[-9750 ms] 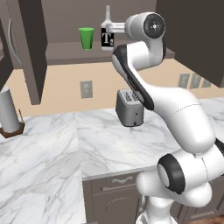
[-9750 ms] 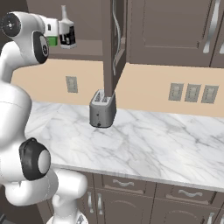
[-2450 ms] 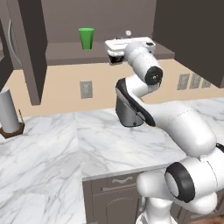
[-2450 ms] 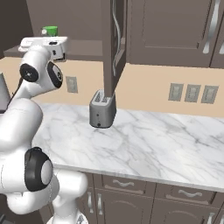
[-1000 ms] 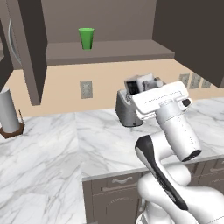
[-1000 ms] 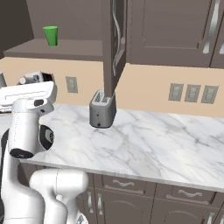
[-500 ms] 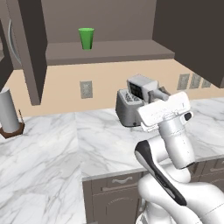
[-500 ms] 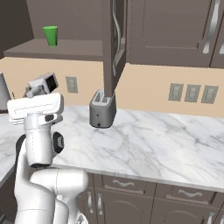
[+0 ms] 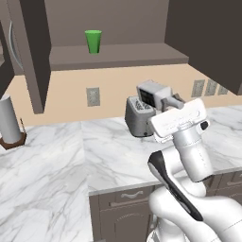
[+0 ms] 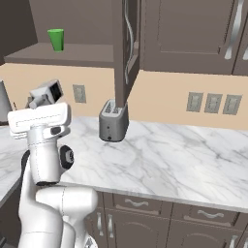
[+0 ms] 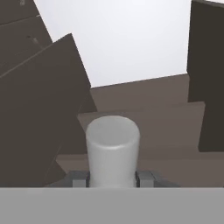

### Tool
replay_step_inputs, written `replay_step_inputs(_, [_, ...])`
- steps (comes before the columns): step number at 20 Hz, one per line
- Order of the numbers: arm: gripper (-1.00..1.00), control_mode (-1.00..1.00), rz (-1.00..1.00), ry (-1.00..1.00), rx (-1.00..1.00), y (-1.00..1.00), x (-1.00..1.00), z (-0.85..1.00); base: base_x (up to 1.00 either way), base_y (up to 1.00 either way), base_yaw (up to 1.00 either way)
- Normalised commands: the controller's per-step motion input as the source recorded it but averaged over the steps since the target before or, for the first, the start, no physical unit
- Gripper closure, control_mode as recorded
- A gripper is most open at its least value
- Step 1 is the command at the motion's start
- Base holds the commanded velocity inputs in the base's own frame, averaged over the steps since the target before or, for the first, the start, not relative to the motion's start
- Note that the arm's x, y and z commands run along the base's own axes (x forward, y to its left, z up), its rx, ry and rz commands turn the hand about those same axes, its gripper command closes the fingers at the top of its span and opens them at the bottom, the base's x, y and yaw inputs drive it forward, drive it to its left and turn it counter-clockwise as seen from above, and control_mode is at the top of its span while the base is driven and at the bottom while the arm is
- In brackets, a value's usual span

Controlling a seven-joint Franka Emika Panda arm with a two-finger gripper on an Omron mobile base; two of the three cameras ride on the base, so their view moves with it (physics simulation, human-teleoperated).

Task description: Open the cabinet directly in front. Then move the liquor and the cup to the dining counter with the candle on it.

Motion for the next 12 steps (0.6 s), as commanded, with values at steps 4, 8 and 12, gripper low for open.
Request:
replay_step_inputs(4, [1.0,-1.0,0.0,0.06,0.0,-0.13,-1.0,0.0,0.0,0.0,0.0])
replay_step_inputs(8, [1.0,-1.0,0.0,0.12,0.0,-0.16,-1.0,0.0,0.0,0.0,0.0])
replay_step_inputs(12, [1.0,-1.0,0.0,0.22,0.0,-0.05,-1.0,0.0,0.0,0.0,0.0])
